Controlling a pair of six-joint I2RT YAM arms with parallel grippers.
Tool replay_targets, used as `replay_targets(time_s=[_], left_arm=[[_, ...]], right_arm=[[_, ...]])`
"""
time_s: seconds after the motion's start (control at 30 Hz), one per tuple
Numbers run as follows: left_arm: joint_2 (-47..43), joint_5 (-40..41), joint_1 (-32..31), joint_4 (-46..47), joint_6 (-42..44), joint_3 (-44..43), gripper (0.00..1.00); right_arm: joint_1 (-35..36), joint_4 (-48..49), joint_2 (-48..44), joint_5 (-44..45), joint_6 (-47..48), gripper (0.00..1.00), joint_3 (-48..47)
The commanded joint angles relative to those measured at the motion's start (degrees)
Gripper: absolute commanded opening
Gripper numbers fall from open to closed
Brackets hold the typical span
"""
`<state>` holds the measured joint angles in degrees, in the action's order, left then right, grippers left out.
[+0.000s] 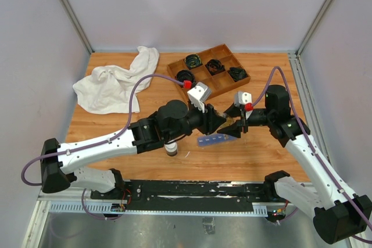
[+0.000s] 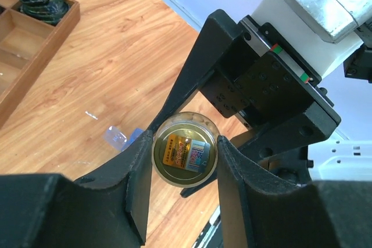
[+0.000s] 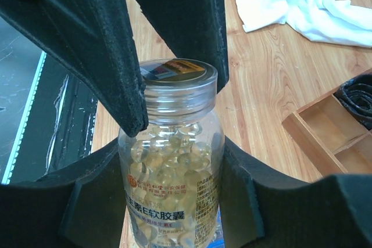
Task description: Sort the pills into containers
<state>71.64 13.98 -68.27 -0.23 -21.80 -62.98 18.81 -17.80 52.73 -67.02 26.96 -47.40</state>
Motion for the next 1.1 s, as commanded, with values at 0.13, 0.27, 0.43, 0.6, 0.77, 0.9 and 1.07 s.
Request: replay_targets(time_s=[0.13, 0.27, 0.43, 0.6, 0.77, 0.9, 1.07], left_arm=[[-0.1, -28.7, 6.2, 2.6, 19.6, 1.3, 0.15], [0.7, -33.3, 7.4, -2.0, 35.1, -0.2, 0.02], [-0.4, -36.8, 9.6, -0.6, 42.1, -0.3, 0.01], [-2.3, -36.5, 11.4, 1.9, 39.7, -1.0, 0.43], [-6.0, -32.6, 11.4, 5.0, 35.1, 0.2, 0.98], [-9.4, -32.1, 11.5, 7.7, 28.6, 2.2, 0.99], [-14.2, -30.4, 11.5, 16.8, 13.0, 9.1, 0.99]], right_arm=[[-0.7, 0.4, -0.5, -1.7, -0.5, 0.07, -1.3], [-0.7, 0.3, -0.6, -1.7, -0.4, 0.07, -1.3], [-0.7, 0.4, -0.6, -1.7, -0.4, 0.07, -1.3], [-0.7, 0.4, -0.6, -1.7, -0.4, 0.07, -1.3], [-0.7, 0.3, -0.7, -1.7, -0.4, 0.07, -1.3], [-0.7, 0.4, -0.6, -1.8, -0.4, 0.07, -1.4], [-0.7, 0.3, -0.6, -1.7, -0.4, 0.07, -1.3]])
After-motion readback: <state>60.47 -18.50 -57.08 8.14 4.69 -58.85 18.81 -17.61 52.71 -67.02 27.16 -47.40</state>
